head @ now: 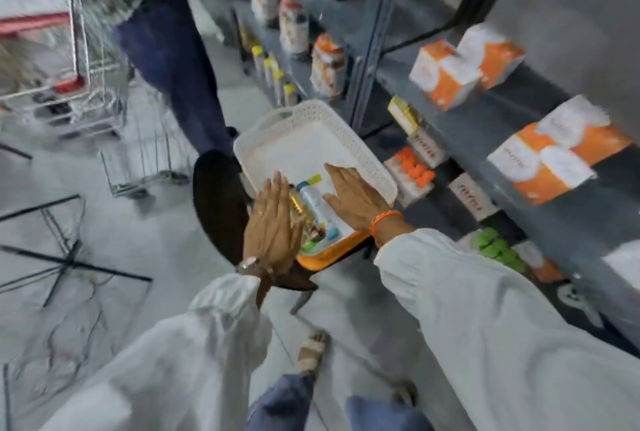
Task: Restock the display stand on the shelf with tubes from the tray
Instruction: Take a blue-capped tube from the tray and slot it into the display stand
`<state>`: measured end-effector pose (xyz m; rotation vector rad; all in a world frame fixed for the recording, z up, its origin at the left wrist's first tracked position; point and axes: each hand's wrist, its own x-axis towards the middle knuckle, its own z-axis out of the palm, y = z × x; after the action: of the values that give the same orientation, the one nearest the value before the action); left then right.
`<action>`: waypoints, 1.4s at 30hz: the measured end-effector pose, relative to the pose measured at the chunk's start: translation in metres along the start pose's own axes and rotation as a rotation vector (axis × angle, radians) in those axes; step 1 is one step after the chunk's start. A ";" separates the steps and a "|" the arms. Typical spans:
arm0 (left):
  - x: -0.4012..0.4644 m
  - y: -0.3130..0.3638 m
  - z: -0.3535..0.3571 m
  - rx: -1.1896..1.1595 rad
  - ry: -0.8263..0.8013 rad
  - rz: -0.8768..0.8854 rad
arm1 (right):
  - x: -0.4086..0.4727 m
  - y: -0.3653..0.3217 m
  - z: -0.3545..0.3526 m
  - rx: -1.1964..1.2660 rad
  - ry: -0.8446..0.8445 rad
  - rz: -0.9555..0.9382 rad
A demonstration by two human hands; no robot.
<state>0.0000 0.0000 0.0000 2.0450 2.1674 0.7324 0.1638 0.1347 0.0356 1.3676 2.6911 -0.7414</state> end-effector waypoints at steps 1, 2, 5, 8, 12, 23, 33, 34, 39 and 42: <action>-0.014 0.000 0.009 -0.026 -0.014 -0.011 | 0.006 0.000 0.010 0.044 -0.048 0.021; -0.025 -0.001 0.014 -0.062 -0.034 0.007 | 0.010 0.003 0.017 0.070 -0.092 0.032; -0.065 0.002 0.035 -0.103 -0.098 0.082 | 0.025 0.009 0.033 0.092 -0.175 0.049; -0.063 0.008 0.038 -0.104 -0.084 0.123 | 0.039 0.007 0.031 0.125 -0.144 0.065; -0.056 0.012 0.047 -0.024 -0.130 0.136 | 0.054 0.008 0.038 0.194 -0.152 0.061; -0.054 0.014 0.043 -0.007 -0.100 0.102 | 0.063 0.004 0.043 0.275 -0.143 0.030; -0.012 0.032 -0.001 -0.096 -0.066 0.003 | 0.029 0.020 -0.031 0.501 0.224 0.058; -0.003 0.036 -0.005 -0.110 -0.045 0.002 | 0.024 0.023 -0.044 0.520 0.270 0.070; 0.057 0.075 -0.024 -0.228 0.033 0.092 | -0.023 0.039 -0.129 0.559 0.620 0.083; 0.100 0.120 -0.035 -0.260 0.110 0.202 | -0.072 0.049 -0.185 0.571 0.795 0.107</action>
<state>0.0865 0.0855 0.1037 2.1473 1.8146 1.1090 0.2786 0.1839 0.1968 2.3420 3.0216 -1.2358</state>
